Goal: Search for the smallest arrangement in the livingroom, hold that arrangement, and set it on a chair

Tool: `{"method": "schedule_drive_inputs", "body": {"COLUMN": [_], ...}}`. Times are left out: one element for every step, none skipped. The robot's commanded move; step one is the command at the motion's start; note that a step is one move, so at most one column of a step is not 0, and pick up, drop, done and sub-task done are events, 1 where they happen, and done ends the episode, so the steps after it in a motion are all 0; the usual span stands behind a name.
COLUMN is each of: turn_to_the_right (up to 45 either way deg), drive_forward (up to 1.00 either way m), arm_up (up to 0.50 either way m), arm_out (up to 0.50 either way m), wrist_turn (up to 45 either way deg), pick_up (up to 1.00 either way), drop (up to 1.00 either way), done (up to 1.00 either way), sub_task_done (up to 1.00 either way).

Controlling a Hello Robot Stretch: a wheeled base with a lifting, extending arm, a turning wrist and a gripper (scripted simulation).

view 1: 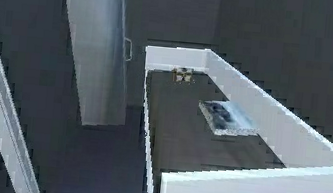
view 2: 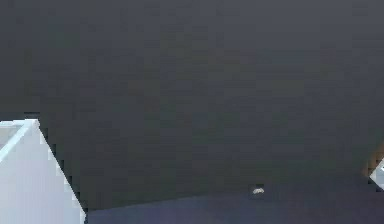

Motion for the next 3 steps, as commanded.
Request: {"method": "schedule_drive_inputs", "body": {"turn_to_the_right": [-45.0, -6.0, 0.0], "drive_forward": [0.0, 0.0, 0.7], "arm_up": [0.0, 0.0, 0.0], "arm_out": [0.0, 0.0, 0.0], "wrist_turn": [0.0, 0.0, 0.0], "pick_up": [0.0, 0.0, 0.0], "drop": [0.0, 0.0, 0.0], "done": [0.0, 0.0, 0.0], "sub_task_done": [0.0, 0.0, 0.0]}}
